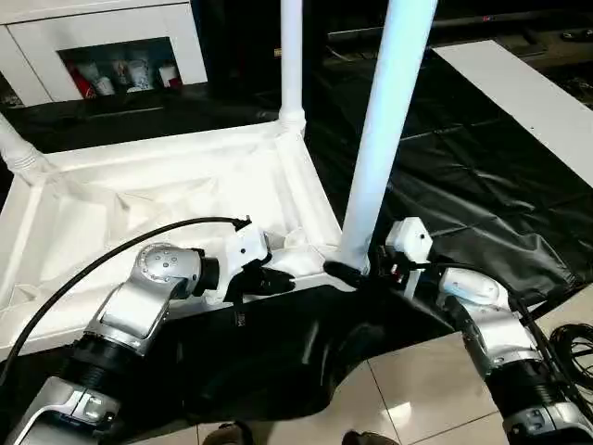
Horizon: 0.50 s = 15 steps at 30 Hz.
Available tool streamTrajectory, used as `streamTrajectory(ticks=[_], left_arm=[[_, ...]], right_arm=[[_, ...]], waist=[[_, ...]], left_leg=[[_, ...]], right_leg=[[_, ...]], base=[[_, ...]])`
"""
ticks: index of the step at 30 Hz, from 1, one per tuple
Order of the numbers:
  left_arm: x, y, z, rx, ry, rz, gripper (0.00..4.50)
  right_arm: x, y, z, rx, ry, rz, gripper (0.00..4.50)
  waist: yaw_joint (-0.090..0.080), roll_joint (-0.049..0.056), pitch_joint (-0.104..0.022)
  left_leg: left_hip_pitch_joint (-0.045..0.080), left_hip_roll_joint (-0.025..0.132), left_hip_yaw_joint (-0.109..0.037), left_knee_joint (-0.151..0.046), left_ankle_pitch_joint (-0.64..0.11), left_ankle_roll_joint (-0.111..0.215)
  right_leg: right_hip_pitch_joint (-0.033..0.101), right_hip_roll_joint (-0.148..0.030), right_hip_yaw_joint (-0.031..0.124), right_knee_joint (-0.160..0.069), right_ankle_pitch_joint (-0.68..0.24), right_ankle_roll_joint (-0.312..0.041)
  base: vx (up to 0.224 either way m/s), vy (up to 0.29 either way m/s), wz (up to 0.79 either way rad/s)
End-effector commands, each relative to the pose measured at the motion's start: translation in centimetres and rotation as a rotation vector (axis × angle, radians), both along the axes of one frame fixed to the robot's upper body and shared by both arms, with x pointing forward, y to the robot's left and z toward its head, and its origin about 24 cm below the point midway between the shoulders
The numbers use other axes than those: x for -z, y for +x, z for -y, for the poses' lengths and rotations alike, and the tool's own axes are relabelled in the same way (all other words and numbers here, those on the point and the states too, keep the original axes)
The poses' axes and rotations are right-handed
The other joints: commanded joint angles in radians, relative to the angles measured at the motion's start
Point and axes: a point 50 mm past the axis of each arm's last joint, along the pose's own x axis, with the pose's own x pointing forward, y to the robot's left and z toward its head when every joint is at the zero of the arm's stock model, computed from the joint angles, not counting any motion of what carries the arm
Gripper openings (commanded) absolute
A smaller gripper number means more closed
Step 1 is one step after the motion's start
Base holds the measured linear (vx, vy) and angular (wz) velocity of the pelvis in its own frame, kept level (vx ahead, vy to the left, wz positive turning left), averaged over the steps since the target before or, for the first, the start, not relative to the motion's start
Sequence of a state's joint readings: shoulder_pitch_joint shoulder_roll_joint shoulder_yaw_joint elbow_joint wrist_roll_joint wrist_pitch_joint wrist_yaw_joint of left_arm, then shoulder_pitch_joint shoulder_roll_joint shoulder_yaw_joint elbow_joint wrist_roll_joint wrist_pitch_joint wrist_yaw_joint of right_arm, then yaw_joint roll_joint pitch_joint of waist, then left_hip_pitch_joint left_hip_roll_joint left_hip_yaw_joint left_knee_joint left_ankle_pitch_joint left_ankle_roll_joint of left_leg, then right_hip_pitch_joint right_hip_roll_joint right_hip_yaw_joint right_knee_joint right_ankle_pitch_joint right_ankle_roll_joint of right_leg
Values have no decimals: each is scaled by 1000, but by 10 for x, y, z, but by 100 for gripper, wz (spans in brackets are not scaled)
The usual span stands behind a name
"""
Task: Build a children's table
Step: Rotate leg to tighten
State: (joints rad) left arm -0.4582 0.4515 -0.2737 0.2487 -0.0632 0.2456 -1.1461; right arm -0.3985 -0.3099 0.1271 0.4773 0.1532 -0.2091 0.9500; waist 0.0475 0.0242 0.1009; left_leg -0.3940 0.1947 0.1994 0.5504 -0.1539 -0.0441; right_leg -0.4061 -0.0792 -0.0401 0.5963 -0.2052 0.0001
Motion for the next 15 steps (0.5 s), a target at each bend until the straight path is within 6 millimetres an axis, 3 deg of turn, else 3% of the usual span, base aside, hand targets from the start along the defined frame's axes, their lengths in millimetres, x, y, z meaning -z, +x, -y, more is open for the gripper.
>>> streamTrajectory(ticks=[1,15], left_arm=[[10,-9,5,48,6,-57,0],[10,-9,3,47,13,-62,0]], right_arm=[[1,0,2,-26,-31,3,362],[2,2,5,-19,-45,12,268]], waist=[[0,-8,-59],[-2,-7,-61]], left_leg=[[24,35,-11,-43,-120,122],[23,34,-11,-39,-114,131]], right_leg=[[47,-50,36,-50,35,-289],[49,-50,35,-46,37,-296]], base=[[0,0,0],[0,0,0]])
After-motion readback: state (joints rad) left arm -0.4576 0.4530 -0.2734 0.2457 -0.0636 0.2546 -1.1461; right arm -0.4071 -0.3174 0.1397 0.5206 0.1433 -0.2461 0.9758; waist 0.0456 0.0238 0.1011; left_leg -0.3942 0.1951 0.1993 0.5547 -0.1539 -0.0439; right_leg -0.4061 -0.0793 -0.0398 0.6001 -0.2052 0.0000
